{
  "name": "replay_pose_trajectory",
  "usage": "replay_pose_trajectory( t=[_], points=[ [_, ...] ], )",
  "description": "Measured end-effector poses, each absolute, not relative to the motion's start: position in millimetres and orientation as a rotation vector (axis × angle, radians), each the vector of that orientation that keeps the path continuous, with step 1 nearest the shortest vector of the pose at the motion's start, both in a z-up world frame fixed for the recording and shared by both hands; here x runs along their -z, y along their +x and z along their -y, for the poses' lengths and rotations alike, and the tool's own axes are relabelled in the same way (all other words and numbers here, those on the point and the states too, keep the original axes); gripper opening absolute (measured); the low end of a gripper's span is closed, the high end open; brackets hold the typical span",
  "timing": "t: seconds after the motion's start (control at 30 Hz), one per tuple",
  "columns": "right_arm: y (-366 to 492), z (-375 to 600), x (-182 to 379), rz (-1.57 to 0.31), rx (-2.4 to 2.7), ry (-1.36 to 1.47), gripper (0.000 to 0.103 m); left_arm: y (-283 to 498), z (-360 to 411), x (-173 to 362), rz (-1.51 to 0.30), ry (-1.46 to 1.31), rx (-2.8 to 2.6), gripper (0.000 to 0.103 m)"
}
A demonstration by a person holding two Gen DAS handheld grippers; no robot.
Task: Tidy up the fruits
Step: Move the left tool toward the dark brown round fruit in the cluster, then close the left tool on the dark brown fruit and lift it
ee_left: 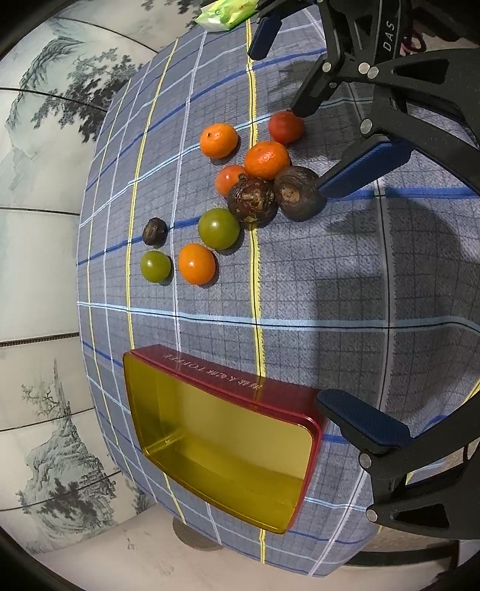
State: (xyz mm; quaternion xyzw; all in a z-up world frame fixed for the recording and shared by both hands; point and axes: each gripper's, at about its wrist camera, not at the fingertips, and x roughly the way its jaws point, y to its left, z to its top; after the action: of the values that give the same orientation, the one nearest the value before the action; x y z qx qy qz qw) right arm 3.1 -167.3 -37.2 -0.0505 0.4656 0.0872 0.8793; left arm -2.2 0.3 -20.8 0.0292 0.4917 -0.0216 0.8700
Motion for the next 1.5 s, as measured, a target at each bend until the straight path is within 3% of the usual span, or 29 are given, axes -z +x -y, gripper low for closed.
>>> replay_pose_trajectory(
  t=[0.97, 1.43, 1.5],
  points=[
    [9, 204, 74, -1.05, -0.103, -0.1, 0.102, 3, 27, 38, -1.067, 0.049, 0.196, 0.102],
    [9, 211, 81, -1.06, -0.103, -0.072, 0.102, 9, 43, 47, -1.101, 0.04, 0.279, 0.073],
    [9, 211, 80, -1.059, -0.102, -0.073, 0.102, 12, 45, 50, -1.116, 0.035, 0.29, 0.064]
  ],
)
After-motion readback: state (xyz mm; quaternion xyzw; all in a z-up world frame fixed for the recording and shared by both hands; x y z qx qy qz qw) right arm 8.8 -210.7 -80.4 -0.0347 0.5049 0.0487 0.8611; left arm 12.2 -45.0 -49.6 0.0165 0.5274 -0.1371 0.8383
